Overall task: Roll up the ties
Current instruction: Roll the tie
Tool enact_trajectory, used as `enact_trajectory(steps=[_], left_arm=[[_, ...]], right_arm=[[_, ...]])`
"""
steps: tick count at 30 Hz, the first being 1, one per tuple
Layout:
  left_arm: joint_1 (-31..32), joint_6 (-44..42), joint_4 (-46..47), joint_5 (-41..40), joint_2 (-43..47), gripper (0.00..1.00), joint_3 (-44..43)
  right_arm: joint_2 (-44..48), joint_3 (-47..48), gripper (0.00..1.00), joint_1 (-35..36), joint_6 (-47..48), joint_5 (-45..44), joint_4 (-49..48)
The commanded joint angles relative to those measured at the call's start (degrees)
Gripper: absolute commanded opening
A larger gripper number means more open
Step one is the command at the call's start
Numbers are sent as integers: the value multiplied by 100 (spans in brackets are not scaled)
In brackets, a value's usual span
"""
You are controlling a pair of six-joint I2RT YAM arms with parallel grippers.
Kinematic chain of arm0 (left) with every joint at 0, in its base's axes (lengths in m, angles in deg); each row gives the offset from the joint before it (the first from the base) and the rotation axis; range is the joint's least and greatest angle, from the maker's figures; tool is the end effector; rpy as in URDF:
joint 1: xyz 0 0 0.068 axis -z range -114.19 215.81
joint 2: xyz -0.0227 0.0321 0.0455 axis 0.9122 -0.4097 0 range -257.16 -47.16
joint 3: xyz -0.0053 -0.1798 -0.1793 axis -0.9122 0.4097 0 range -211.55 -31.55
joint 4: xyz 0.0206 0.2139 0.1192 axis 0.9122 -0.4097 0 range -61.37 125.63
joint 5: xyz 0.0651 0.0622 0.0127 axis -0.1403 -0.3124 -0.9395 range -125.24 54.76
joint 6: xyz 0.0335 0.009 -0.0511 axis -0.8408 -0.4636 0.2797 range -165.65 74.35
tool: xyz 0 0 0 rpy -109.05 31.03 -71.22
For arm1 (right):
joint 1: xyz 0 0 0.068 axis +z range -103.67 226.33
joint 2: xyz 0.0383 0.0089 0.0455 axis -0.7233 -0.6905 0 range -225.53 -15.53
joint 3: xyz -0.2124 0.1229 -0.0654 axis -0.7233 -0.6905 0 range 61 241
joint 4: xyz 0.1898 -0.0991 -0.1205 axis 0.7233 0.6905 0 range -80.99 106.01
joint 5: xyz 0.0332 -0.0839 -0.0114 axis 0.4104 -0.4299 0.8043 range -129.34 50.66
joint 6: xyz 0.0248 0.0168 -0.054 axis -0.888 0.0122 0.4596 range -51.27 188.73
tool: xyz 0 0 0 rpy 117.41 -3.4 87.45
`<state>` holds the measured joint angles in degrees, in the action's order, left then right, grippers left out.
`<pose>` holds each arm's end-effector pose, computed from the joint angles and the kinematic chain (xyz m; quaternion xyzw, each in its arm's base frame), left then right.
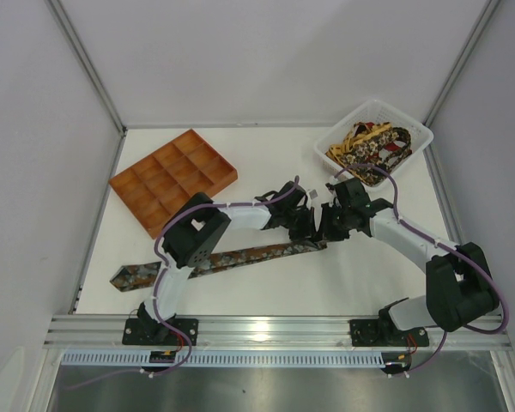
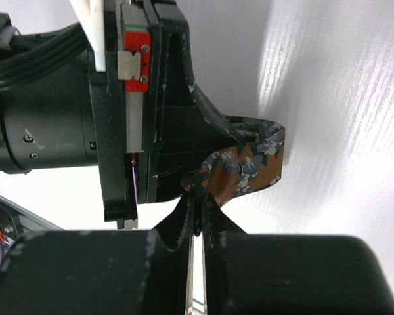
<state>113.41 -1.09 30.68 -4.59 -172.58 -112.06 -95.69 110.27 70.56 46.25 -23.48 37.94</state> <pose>0.2786 -0.3403 0.1069 0.1147 0.9032 -0.4106 0.0507 0.2361 0.1202 0.1860 -0.0505 0.9556 0.2245 0.1839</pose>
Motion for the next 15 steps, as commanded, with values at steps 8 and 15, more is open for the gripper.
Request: enact_trajectory(steps=[8,15], left_arm=[[-40,-228,-393,-446,659,0,641],[-101,-429,-498,-534,1222,1,993]], right_arm=[[-26,302,0,47,42,-153,139],[-35,302,0,56,121,-215,192]])
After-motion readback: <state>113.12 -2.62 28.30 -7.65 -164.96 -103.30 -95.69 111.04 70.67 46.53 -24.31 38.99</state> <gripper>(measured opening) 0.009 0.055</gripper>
